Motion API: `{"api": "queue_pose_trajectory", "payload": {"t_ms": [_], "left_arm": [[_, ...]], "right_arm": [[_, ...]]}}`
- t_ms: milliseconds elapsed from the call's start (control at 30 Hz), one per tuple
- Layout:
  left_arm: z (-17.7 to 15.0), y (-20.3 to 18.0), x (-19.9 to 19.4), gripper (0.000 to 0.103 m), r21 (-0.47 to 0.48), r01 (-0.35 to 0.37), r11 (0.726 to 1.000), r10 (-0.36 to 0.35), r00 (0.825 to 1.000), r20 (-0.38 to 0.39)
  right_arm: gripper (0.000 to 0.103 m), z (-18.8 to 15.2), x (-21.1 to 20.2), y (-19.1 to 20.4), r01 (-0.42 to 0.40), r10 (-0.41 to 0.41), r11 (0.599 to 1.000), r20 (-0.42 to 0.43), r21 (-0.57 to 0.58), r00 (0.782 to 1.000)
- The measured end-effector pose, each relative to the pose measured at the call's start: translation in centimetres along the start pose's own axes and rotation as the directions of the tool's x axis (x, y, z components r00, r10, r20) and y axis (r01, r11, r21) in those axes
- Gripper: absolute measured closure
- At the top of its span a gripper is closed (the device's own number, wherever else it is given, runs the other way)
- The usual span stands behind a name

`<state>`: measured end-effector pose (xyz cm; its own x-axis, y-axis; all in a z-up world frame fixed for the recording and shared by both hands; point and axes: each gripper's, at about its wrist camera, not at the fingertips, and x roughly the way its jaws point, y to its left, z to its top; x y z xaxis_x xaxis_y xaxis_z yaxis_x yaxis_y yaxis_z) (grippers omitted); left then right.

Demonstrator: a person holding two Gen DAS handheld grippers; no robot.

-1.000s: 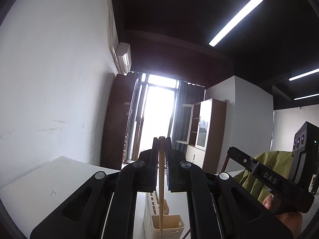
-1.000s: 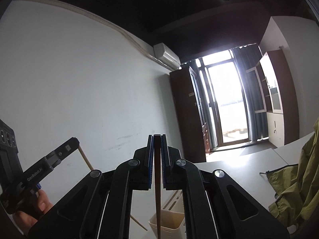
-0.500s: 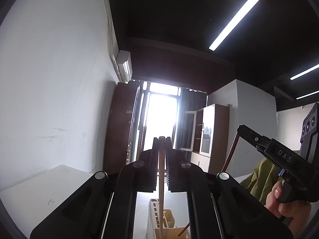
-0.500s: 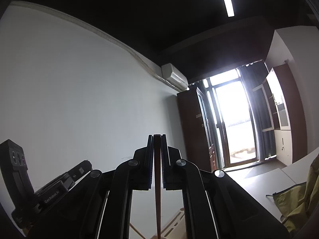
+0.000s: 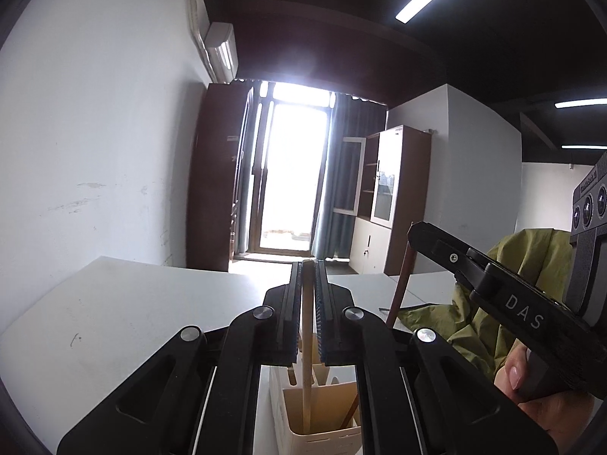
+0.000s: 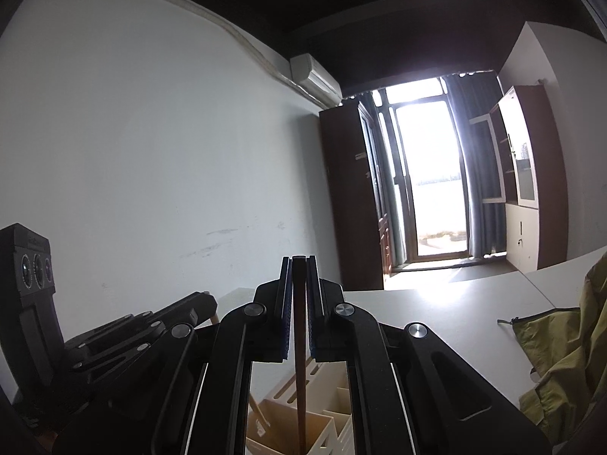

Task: Organize utensils
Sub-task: 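Lift both held chopsticks and carry them above the white slotted holder, then lower both chopsticks into the holder and open both tools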

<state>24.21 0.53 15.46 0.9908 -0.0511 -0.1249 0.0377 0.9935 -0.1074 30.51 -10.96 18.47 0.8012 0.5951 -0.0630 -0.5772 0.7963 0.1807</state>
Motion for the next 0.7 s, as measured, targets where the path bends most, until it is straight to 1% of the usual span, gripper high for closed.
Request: {"api": "queue_pose_trajectory", "payload": {"t_ms": [100,233,400,700], "left_arm": [[-0.6,0.6,0.5,0.097,0.006,0.002,1.0,-0.002,1.0,-0.014],[-0.9,1.4,0.5,0.097,0.0,-0.029,1.0,0.029,1.0,-0.01],[-0.8,2.5,1.3,0.097,-0.034,-0.013,0.999,0.011,0.999,-0.05],[-1.9,2.4,2.1,0.097,-0.017,-0.007,1.0,0.005,0.994,-0.105]], "right_arm": [[0.095,-0.4,0.4,0.0,0.008,-0.008,1.0,-0.017,-0.006,1.0],[0.095,-0.8,1.1,0.1,0.006,-0.006,1.0,-0.041,-0.009,0.999],[0.095,-1.4,2.2,0.1,0.019,-0.02,1.0,-0.075,-0.023,0.997],[0.095,-2.1,2.6,0.3,0.022,-0.026,0.999,-0.121,-0.034,0.992]]}}
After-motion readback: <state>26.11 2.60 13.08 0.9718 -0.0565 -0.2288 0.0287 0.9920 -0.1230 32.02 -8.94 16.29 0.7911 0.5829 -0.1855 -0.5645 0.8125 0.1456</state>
